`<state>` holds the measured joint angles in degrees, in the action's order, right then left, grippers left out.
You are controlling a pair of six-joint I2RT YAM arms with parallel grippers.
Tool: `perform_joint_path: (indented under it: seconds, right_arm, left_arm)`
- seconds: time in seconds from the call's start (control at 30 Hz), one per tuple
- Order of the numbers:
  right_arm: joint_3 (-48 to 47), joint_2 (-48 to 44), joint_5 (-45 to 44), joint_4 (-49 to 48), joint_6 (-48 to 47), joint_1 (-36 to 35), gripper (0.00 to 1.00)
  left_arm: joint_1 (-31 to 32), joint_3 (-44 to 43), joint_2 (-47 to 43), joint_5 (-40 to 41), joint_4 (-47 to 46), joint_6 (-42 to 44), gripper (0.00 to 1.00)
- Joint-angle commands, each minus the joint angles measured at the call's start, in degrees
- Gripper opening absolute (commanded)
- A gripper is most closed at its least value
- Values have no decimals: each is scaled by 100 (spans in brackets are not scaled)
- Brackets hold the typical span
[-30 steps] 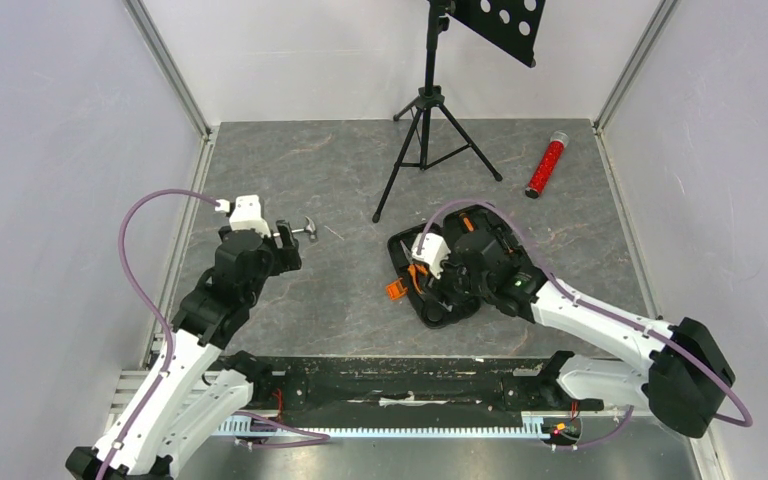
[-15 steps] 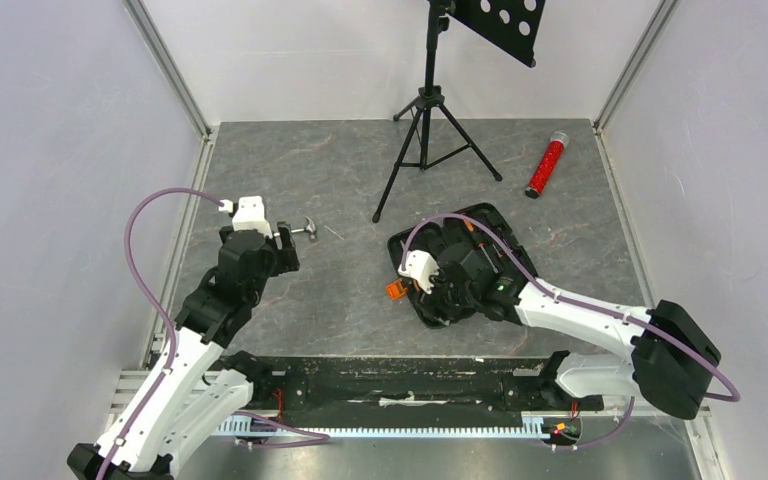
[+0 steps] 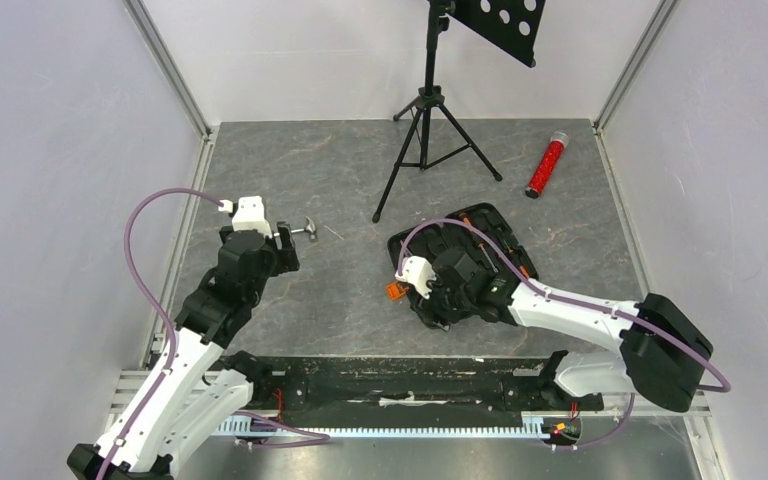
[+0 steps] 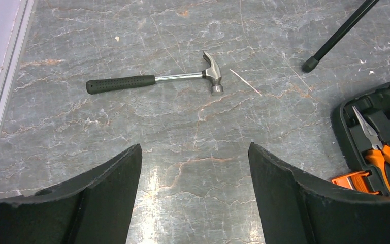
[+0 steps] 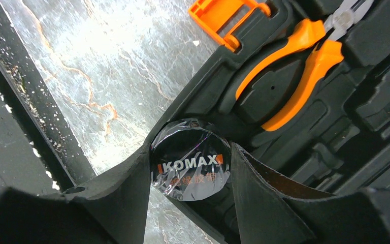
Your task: Pack the tool kit
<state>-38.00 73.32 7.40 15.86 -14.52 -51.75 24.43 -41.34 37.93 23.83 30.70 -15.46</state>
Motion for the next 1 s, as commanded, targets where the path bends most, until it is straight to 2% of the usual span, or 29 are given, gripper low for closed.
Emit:
perform_joint_path:
  seconds: [0.0, 0.63, 0.83, 0.97]
  right_arm:
    - [81, 130, -94, -184, 72, -46, 46]
    - [9, -175, -192, 68, 90, -71, 67]
    - [-166, -370, -195, 124, 177, -76, 67]
    - [-230, -496, -261, 139, 209, -64, 61]
  left_arm:
    - [-43, 25, -47, 32, -266, 246, 82]
    - [-52, 35, -40, -2, -266, 255, 82]
    - [-44, 38, -49, -10, -266, 259, 82]
    - [-44, 37, -58, -19, -262, 263, 82]
